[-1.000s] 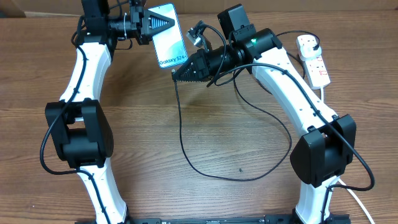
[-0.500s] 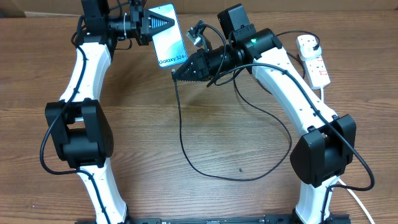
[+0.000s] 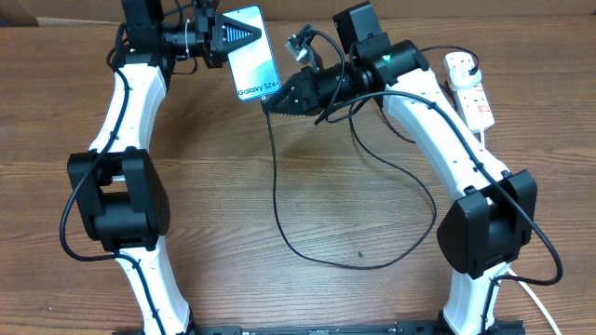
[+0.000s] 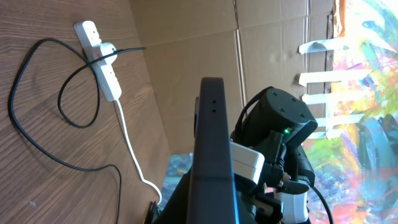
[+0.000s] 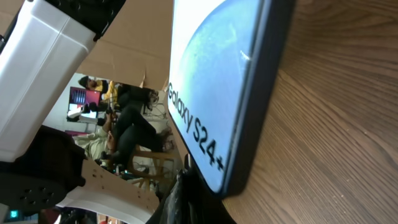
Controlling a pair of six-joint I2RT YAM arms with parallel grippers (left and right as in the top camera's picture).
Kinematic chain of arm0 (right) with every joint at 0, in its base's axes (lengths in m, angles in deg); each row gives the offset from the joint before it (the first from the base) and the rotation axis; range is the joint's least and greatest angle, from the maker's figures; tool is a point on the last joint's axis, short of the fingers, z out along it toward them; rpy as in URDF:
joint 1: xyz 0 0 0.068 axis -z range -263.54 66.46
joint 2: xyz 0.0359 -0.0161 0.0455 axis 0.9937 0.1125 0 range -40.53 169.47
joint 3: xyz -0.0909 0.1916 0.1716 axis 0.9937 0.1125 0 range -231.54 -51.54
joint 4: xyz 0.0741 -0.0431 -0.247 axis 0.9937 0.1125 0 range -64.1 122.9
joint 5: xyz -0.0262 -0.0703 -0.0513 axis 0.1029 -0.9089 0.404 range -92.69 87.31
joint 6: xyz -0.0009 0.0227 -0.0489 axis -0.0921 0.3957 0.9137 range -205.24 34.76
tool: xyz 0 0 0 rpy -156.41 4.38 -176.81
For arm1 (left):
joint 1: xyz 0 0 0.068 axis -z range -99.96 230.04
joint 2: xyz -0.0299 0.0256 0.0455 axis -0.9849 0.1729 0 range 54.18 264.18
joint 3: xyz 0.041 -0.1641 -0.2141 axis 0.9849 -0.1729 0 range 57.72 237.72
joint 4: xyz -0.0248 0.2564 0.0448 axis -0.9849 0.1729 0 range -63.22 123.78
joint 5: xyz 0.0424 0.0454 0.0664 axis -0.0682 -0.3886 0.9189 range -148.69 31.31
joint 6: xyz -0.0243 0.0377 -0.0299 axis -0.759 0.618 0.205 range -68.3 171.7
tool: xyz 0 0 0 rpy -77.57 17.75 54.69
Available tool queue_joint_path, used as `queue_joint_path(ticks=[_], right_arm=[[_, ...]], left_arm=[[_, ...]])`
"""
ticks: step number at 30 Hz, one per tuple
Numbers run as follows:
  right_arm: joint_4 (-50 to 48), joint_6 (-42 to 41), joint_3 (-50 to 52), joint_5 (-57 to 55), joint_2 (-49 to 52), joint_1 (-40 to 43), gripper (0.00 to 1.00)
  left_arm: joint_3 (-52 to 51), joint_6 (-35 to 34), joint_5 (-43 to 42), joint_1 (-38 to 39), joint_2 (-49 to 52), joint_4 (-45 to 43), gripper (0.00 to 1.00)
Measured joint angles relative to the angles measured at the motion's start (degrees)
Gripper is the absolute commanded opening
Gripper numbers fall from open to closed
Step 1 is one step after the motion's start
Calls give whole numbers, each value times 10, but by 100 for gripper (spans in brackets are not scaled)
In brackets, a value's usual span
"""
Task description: Plug charger to phone and switch on socket
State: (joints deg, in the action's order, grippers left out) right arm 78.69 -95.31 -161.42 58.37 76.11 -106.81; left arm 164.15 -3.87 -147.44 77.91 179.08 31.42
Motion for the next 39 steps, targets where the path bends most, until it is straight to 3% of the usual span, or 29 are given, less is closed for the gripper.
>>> queue_joint_path(ticks=[22,24,29,31,39], right_arm=[[14,-8,0,-17,15,0,4],[30,-9,0,-42,16,0,9],[61,-15,0,-148,16,-1,43],[63,-16,0,-192,17,-4,48],[17,-29,-1,-330,68,-48,49]], left_arm=[[0,0,-1,0,0,0,4],[0,0,-1,-3,0,-1,4],[0,-1,-2,-12,0,-13,4],[0,-2,-2,-24,0,-15,4],[0,-2,-2,-70,0,-15,4]])
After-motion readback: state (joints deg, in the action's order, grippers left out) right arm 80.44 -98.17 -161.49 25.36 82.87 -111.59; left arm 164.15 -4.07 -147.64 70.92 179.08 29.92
